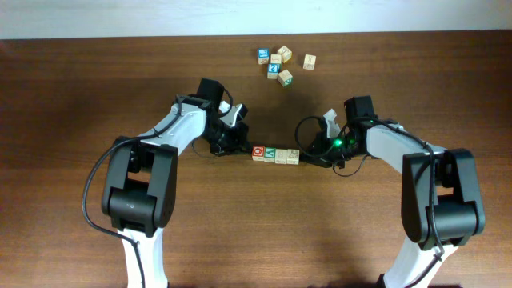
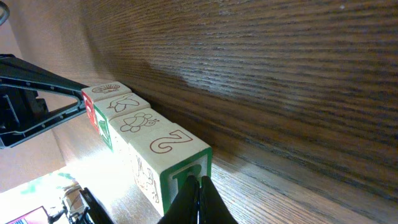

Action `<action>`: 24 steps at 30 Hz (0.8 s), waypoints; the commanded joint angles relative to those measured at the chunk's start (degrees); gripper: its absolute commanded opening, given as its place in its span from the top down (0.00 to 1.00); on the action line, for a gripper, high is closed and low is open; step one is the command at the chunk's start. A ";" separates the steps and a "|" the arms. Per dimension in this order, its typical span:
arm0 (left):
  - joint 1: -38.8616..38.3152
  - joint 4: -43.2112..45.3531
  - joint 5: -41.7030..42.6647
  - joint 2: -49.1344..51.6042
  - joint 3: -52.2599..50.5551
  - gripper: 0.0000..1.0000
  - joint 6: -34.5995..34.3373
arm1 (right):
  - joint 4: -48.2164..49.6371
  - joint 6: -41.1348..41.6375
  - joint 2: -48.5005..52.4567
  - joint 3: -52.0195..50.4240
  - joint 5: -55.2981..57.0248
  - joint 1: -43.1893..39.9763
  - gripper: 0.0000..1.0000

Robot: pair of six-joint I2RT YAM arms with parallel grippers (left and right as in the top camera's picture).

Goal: Rotate 4 blocks
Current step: 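Squeeze the block row between left and right grippers from both ends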

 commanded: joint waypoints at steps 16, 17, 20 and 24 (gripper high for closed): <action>-0.55 0.20 2.60 -1.51 -0.42 1.00 -0.52 | 0.11 0.96 -2.47 2.89 -3.67 5.57 0.96; -0.55 0.20 2.60 -1.51 -0.42 1.00 -0.55 | 0.11 0.98 -2.89 2.89 -3.67 5.57 0.96; -0.55 0.20 2.62 -1.51 -0.42 1.00 -0.52 | -0.07 1.16 -3.15 2.89 -3.26 5.57 0.95; -0.55 0.20 2.60 -1.51 -0.42 1.00 -0.55 | -0.61 1.16 -3.15 3.04 -2.82 5.60 0.95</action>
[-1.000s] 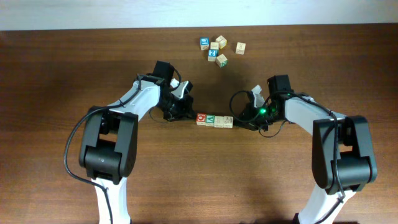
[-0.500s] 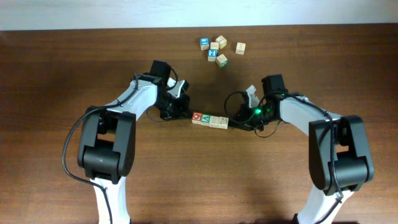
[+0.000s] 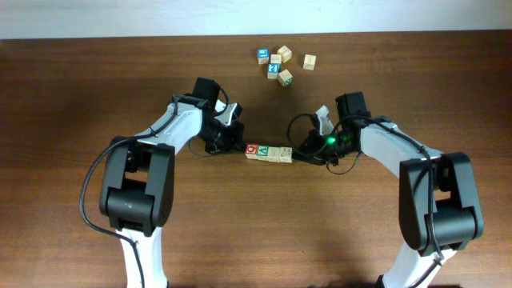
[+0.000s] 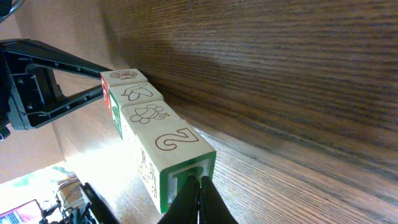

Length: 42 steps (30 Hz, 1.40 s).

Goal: Rotate 4 blocks
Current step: 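Squeeze the block row between left and right grippers from both ends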

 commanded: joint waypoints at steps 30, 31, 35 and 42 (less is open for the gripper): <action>-1.66 0.07 4.31 -1.49 -0.42 1.00 -0.52 | -3.58 2.03 -1.42 9.35 2.97 9.86 0.95; -1.66 -0.09 3.61 -1.49 -0.42 1.00 -0.52 | -3.61 2.05 -1.42 9.35 2.97 9.86 0.96; -1.66 -1.16 -0.24 -1.55 -0.35 1.00 -0.96 | -3.87 2.21 -1.42 9.40 3.43 9.86 0.96; -1.66 -2.25 -4.07 -1.66 0.09 1.00 -0.98 | -6.56 2.19 -1.42 11.72 5.79 10.60 0.95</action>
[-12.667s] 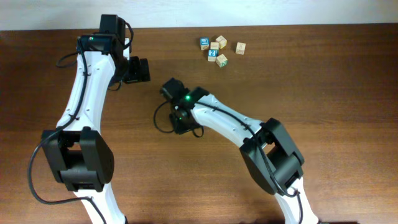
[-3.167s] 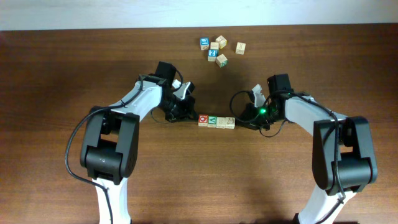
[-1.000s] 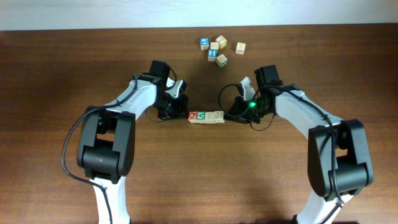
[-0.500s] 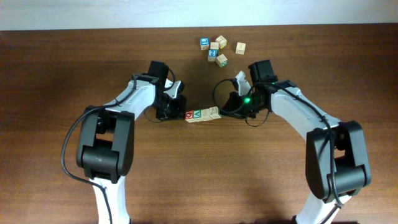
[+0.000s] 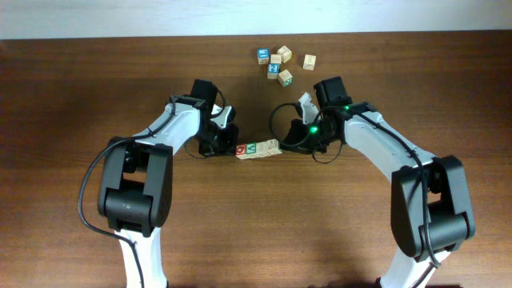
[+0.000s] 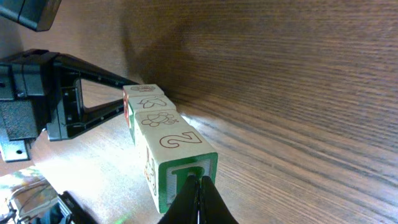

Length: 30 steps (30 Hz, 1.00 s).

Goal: Rotate 4 blocks
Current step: 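Squeeze the block row between left and right grippers from both ends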

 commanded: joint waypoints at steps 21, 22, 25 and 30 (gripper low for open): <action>-2.32 -0.20 2.36 -1.31 0.61 1.00 -0.76 | -5.70 3.76 3.52 3.80 10.93 5.05 0.96; -2.32 -0.20 2.36 -1.33 0.61 1.00 -0.74 | -5.57 3.78 4.11 3.78 11.26 5.05 0.96; -2.32 -0.17 2.36 -1.31 0.61 1.00 -0.76 | -5.38 4.61 4.90 3.76 12.72 5.01 0.96; -2.93 -0.13 2.34 -1.33 0.61 1.00 -0.74 | -4.76 5.88 8.15 3.76 14.14 5.01 0.96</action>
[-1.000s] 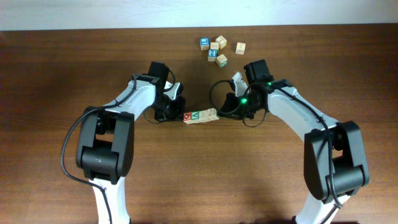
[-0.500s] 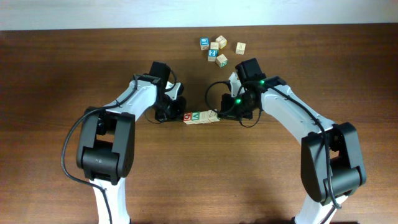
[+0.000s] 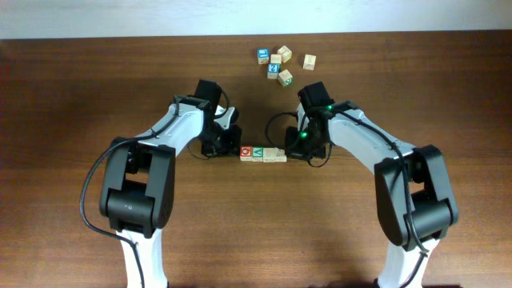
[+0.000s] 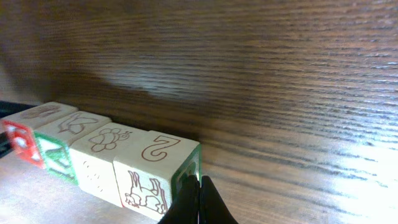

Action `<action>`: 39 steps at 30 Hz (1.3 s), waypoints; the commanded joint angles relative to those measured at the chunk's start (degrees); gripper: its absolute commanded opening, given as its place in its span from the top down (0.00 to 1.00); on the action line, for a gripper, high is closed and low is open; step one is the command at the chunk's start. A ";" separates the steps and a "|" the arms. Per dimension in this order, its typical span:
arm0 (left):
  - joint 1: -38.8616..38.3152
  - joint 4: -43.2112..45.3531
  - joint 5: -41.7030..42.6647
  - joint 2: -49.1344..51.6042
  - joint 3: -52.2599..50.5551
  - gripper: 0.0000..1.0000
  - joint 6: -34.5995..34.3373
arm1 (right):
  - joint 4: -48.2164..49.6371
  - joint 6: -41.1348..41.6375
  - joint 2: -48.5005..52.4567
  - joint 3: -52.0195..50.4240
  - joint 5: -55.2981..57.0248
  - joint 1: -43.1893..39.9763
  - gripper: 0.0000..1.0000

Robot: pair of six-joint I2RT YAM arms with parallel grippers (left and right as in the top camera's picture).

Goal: Rotate 4 blocks
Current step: 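Squeeze the block row between left and right grippers from both ends, then hold the row clamped between both grippers, pressing the ends inward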

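Four wooden picture blocks lie in a touching row (image 3: 263,154) on the brown table, running left to right, nearly level. In the right wrist view they are a red block (image 4: 18,134), a green one (image 4: 59,148), a turtle block (image 4: 104,157) and a "2" block (image 4: 155,174). My right gripper (image 4: 199,186) is shut, tips pressed against the green end face of the "2" block; overhead it sits at the row's right end (image 3: 293,151). My left gripper (image 3: 233,149) touches the red block at the left end, fingers seemingly together.
Several loose blocks (image 3: 282,64) lie in a cluster at the back of the table (image 3: 448,96), above the right arm. Both arms reach inward from the front and meet at the row.
The row has shifted slightly right and turned from tilted up at its right end to almost level. My right wrist has swung round to the row's far right end; both grippers still touch the ends.
The row lay right of centre between both gripper tips. It then stood further left, and later further left again, tilted with its right end raised. Now it lies nearly level, still held end to end between the two grippers.
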 commanded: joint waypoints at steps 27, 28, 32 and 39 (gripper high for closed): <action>-0.07 -7.54 -5.62 -1.40 4.87 1.00 14.36 | -1.25 -10.54 2.58 0.70 -16.46 -5.51 0.96; 0.20 -7.39 -0.98 -1.51 4.87 1.00 14.34 | -1.60 -10.54 2.58 0.72 -16.98 -5.51 0.96; 0.63 -7.26 2.69 -1.51 4.87 1.00 10.73 | -1.66 -10.51 2.58 0.70 -18.34 -6.49 0.95; 0.57 -7.28 2.45 -1.51 4.85 1.00 9.84 | -1.86 -9.22 2.58 0.70 -18.58 -6.64 0.95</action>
